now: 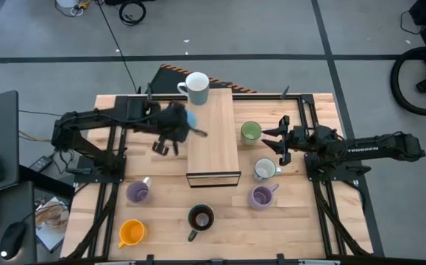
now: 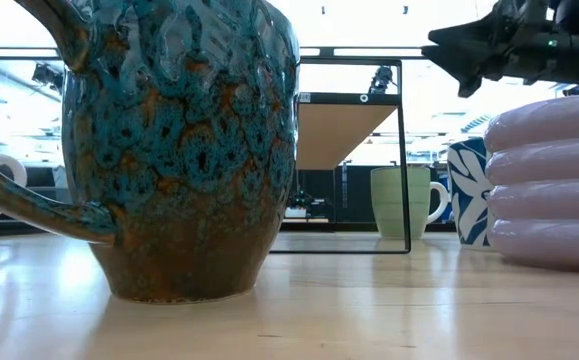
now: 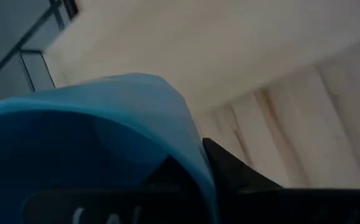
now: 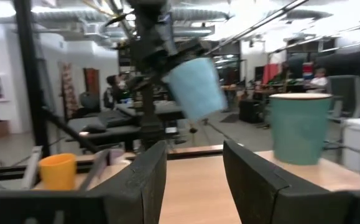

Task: Place coffee mugs
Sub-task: Put the light blue mug on the shelf

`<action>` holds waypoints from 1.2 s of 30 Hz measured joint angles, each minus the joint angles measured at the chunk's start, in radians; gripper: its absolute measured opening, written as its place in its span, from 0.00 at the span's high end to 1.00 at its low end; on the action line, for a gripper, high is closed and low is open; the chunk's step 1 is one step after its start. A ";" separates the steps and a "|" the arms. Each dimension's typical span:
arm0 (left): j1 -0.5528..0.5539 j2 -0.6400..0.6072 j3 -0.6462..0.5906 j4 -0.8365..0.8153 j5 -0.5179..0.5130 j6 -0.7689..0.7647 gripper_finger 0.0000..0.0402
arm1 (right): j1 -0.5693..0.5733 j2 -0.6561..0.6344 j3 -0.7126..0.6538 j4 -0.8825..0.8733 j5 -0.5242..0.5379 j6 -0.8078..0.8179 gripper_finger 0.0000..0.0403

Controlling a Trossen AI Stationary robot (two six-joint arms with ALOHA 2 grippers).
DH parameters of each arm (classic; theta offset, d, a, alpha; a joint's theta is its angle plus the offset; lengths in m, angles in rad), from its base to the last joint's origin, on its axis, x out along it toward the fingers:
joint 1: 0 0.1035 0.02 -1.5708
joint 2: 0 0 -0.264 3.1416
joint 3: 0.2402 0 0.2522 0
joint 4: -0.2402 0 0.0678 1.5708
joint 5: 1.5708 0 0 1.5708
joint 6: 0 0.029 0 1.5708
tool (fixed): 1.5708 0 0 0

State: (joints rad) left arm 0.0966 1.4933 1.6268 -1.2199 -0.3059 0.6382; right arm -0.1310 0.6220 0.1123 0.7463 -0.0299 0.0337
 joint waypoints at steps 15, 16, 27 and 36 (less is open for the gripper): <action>0.216 0.149 -0.001 0.120 0.190 0.168 0.93 | 0.171 0.019 0.000 -0.008 0.173 -0.037 0.59; 0.217 0.155 -0.001 0.125 0.194 0.176 0.93 | 0.175 0.019 0.000 -0.008 0.176 -0.039 0.59; 0.257 0.179 -0.001 0.132 0.216 0.189 0.92 | 0.196 0.019 0.000 -0.007 0.195 -0.044 0.59; 0.264 0.195 -0.002 0.139 0.250 0.183 0.91 | 0.196 0.019 0.000 -0.006 0.197 -0.047 0.59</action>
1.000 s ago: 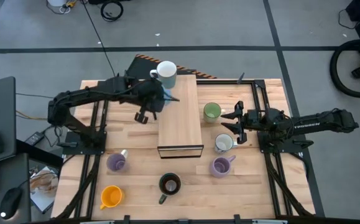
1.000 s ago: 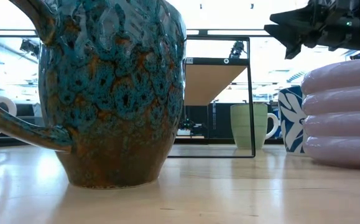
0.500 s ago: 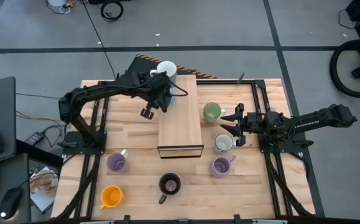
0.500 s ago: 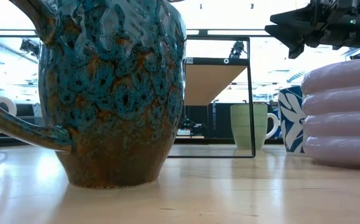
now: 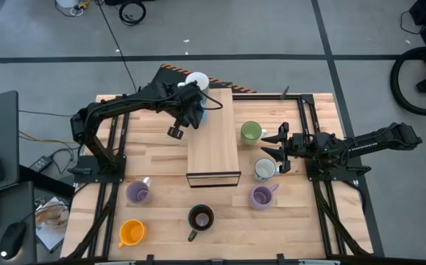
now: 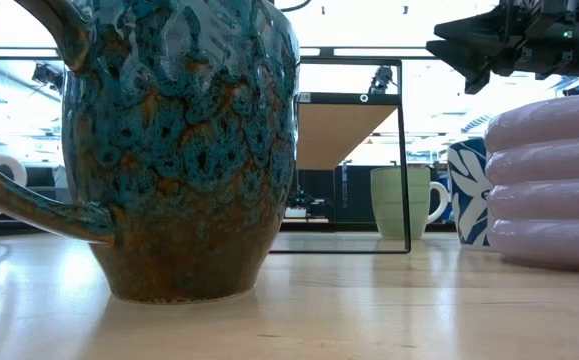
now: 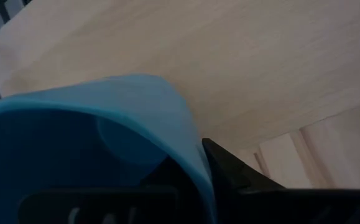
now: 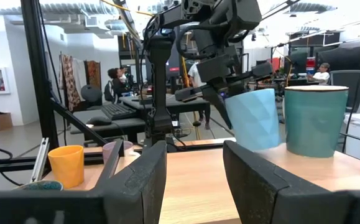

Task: Place coffee mugs
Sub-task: Put the light blue mug on the shelf

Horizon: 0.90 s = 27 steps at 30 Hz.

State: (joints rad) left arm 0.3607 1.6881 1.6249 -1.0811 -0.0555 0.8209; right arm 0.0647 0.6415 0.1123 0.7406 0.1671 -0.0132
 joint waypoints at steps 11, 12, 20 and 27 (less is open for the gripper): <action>-0.001 0.014 0.000 0.010 -0.010 0.001 0.90 | 0.000 0.001 0.000 0.006 0.000 -0.001 0.59; -0.001 0.014 0.000 0.011 -0.011 -0.002 0.90 | 0.000 0.002 0.000 0.006 0.000 -0.001 0.59; -0.001 0.014 0.000 0.015 -0.018 -0.001 0.88 | 0.000 0.002 0.000 0.006 0.000 -0.005 0.59; -0.001 0.014 0.001 0.027 -0.047 -0.028 0.75 | 0.000 0.002 0.000 0.006 0.000 -0.015 0.59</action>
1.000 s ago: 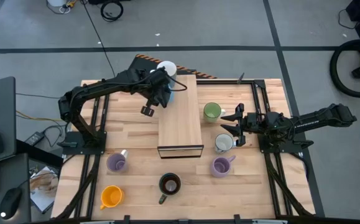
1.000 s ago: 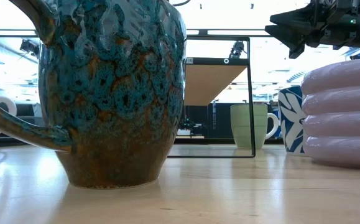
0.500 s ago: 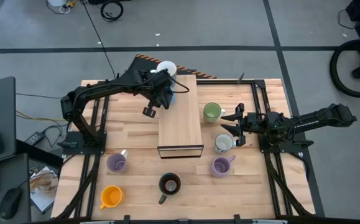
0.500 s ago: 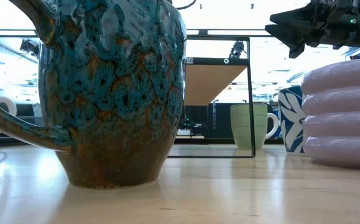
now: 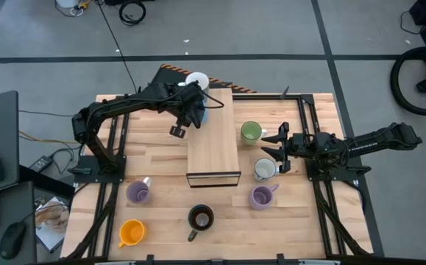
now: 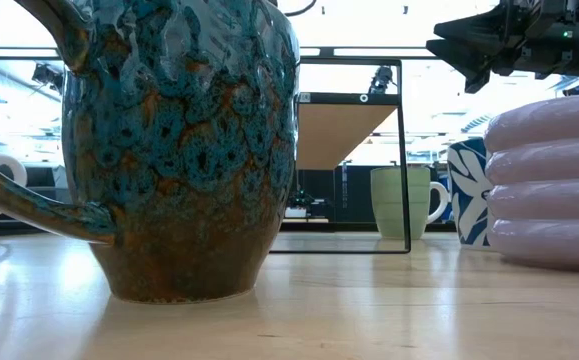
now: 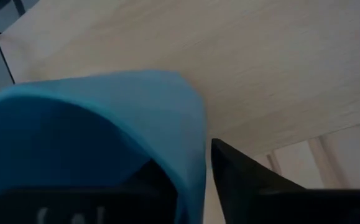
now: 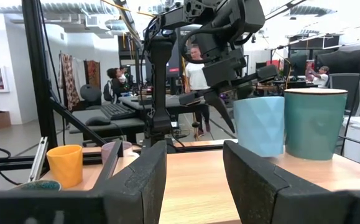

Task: Place coffee mugs
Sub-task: Put the light blue mug on the shelf

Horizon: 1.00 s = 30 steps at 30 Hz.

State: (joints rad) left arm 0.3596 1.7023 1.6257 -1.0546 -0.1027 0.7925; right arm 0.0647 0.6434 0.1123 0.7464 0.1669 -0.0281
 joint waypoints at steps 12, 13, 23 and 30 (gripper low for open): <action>-0.049 0.000 0.000 0.018 -0.114 -0.075 0.69 | 0.000 0.000 0.000 0.001 0.000 -0.017 0.59; -0.052 0.000 0.000 0.020 -0.125 -0.088 0.69 | 0.000 0.000 0.000 0.002 0.000 -0.017 0.59; -0.055 0.000 0.000 0.043 -0.190 -0.200 0.69 | 0.000 0.000 0.000 0.008 0.000 -0.019 0.59; -0.069 0.000 0.000 0.068 -0.190 -0.137 0.69 | 0.000 0.000 0.000 0.008 0.000 -0.020 0.59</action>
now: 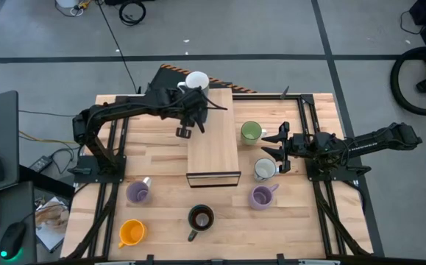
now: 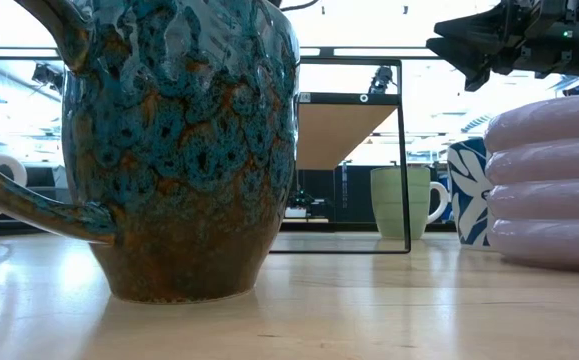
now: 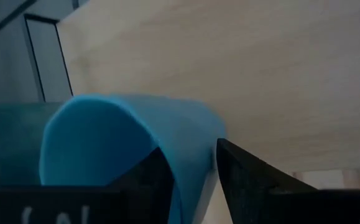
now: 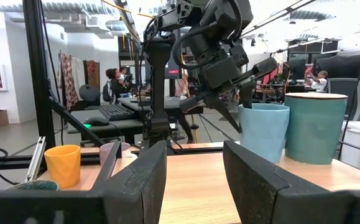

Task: Place coffee mugs
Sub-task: Put the light blue mug on the shelf

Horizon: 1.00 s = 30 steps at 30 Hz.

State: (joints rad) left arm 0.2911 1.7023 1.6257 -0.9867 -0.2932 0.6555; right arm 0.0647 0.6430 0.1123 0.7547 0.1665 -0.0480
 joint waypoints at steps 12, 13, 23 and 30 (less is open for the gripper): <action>-0.003 0.000 0.000 0.067 0.061 0.042 0.69 | 0.000 0.000 0.000 0.000 0.000 0.000 0.59; -0.003 0.000 0.000 0.074 0.061 0.049 0.69 | 0.000 0.000 0.000 0.000 0.000 0.000 0.59; -0.003 0.000 0.000 0.100 0.069 0.063 0.69 | 0.000 0.000 0.000 0.000 0.000 0.000 0.59; -0.010 0.000 0.000 0.098 0.054 0.064 0.69 | 0.000 0.000 0.000 0.000 0.000 0.000 0.59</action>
State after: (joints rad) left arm 0.2806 1.7020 1.6257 -0.8884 -0.2394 0.7196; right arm 0.0644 0.6430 0.1123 0.7547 0.1665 -0.0481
